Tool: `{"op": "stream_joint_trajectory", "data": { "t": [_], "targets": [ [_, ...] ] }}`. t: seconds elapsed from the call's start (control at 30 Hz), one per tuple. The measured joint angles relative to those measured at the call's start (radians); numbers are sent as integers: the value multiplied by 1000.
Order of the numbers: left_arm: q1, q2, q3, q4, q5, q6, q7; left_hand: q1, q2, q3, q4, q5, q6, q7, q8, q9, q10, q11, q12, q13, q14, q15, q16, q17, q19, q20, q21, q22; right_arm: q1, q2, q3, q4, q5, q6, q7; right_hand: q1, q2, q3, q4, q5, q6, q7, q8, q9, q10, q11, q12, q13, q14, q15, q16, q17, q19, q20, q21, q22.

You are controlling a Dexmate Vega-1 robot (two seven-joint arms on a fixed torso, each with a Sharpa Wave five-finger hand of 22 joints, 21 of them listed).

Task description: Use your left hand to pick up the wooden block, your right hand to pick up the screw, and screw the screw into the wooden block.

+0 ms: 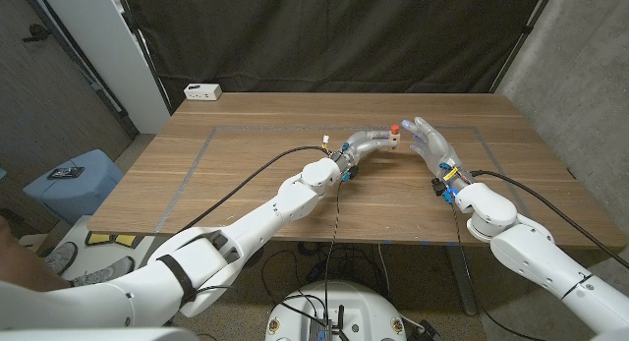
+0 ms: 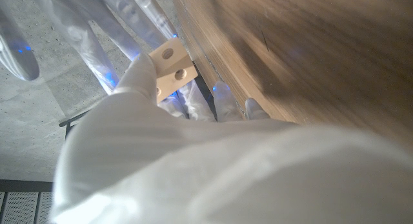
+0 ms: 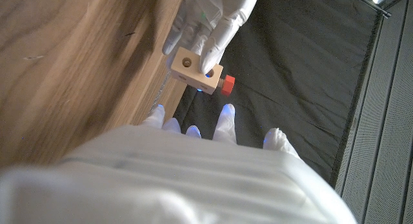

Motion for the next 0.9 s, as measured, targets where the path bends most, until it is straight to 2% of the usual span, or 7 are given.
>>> {"op": "stream_joint_trajectory", "data": {
  "t": [0.4, 0.9],
  "targets": [
    [7, 6, 2, -15, 2, 6, 4, 10, 10, 2, -7, 0, -5, -2, -3, 1, -4, 3, -6, -1, -4, -3, -3, -2, 0, 0, 0, 0, 20, -13, -11, 11, -7, -20, 15, 0, 0, 0, 0, 0, -66, 9, 0, 0, 0, 0, -4, 0, 0, 0, 0, 5, -23, 2, -4, 0],
    [11, 10, 3, -26, 3, 10, 6, 22, 13, 4, -12, -1, -11, -7, -2, 1, -14, 3, -3, -1, -4, -3, -4, -2, 0, 0, 0, 0, 45, -25, -26, 21, -8, -41, 35, -23, -9, -13, 13, 0, -74, 25, 9, 0, 0, 0, -11, 0, 4, 4, 0, 9, -39, 7, -4, 2]
  ]
}}
